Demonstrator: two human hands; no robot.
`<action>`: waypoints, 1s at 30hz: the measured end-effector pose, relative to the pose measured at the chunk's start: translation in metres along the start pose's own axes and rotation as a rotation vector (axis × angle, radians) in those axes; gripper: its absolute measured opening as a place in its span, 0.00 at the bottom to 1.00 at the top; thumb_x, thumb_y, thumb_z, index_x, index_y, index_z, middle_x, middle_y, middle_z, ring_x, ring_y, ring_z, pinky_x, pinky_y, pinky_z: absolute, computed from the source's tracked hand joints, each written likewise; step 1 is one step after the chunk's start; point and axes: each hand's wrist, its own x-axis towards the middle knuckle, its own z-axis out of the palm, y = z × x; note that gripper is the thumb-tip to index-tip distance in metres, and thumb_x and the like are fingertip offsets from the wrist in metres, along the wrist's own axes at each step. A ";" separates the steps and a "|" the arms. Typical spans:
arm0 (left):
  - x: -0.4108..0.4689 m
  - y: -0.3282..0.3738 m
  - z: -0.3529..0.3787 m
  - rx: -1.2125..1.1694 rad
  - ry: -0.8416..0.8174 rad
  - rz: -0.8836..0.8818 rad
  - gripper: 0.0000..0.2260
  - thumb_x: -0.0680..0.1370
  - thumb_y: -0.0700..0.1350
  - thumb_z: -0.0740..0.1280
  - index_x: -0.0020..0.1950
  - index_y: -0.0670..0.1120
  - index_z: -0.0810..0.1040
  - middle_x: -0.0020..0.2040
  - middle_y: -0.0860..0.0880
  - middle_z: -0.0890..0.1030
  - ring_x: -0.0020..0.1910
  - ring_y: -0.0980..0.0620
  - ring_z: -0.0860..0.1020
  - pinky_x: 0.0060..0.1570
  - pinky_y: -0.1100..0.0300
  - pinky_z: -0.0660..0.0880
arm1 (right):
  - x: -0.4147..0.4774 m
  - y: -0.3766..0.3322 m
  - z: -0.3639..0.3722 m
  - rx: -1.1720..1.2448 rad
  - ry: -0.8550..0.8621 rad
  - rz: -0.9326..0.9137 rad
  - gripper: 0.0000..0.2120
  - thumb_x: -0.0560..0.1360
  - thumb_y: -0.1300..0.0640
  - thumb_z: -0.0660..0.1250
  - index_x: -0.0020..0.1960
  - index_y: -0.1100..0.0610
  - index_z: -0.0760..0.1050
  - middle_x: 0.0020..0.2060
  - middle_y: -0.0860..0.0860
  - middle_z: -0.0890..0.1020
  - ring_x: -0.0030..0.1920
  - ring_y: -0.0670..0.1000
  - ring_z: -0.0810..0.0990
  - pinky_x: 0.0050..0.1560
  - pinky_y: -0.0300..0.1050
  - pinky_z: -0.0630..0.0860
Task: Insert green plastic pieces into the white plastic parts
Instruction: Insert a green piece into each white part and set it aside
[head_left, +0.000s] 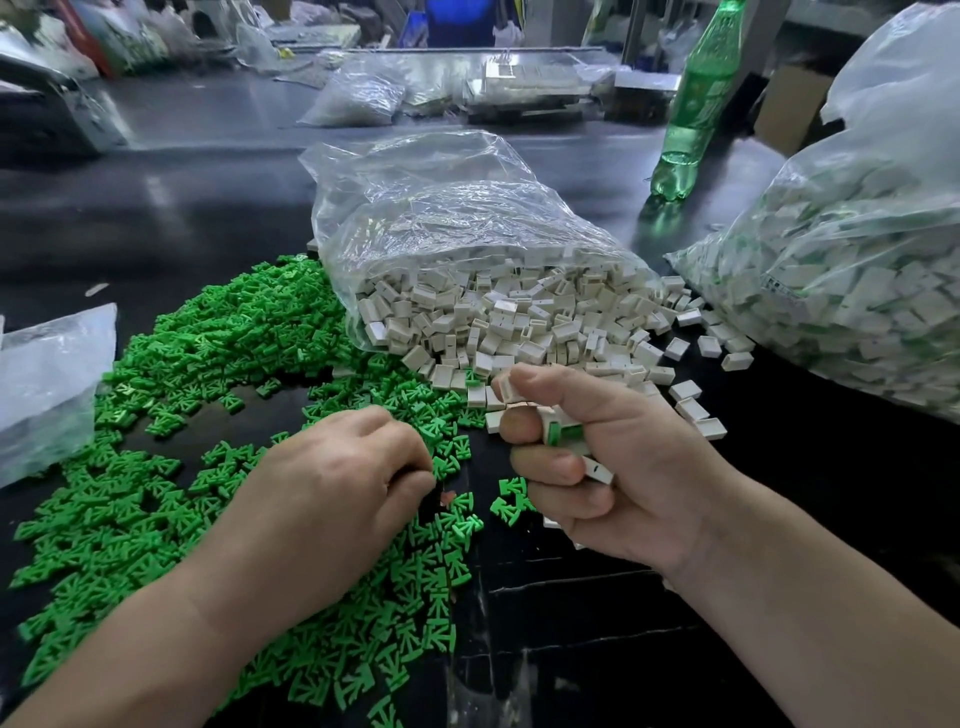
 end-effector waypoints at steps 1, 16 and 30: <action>0.000 -0.001 0.001 -0.014 0.037 -0.033 0.06 0.78 0.55 0.63 0.45 0.57 0.77 0.43 0.61 0.75 0.43 0.60 0.73 0.41 0.68 0.67 | 0.000 0.001 0.000 -0.025 0.003 -0.008 0.05 0.71 0.56 0.71 0.43 0.55 0.75 0.33 0.50 0.75 0.22 0.43 0.68 0.16 0.33 0.60; 0.004 0.003 0.006 -1.248 0.125 -0.316 0.13 0.70 0.48 0.76 0.54 0.51 0.84 0.41 0.45 0.82 0.39 0.49 0.81 0.36 0.61 0.78 | -0.002 0.007 0.006 -0.243 -0.031 -0.103 0.04 0.77 0.58 0.68 0.49 0.59 0.78 0.35 0.51 0.77 0.24 0.45 0.68 0.19 0.33 0.61; 0.001 0.017 0.009 -1.303 0.164 -0.269 0.14 0.70 0.53 0.73 0.52 0.49 0.84 0.36 0.45 0.80 0.35 0.49 0.80 0.35 0.59 0.77 | -0.002 0.014 0.009 -0.290 -0.029 -0.092 0.06 0.75 0.53 0.70 0.43 0.54 0.77 0.33 0.51 0.75 0.23 0.46 0.67 0.19 0.34 0.60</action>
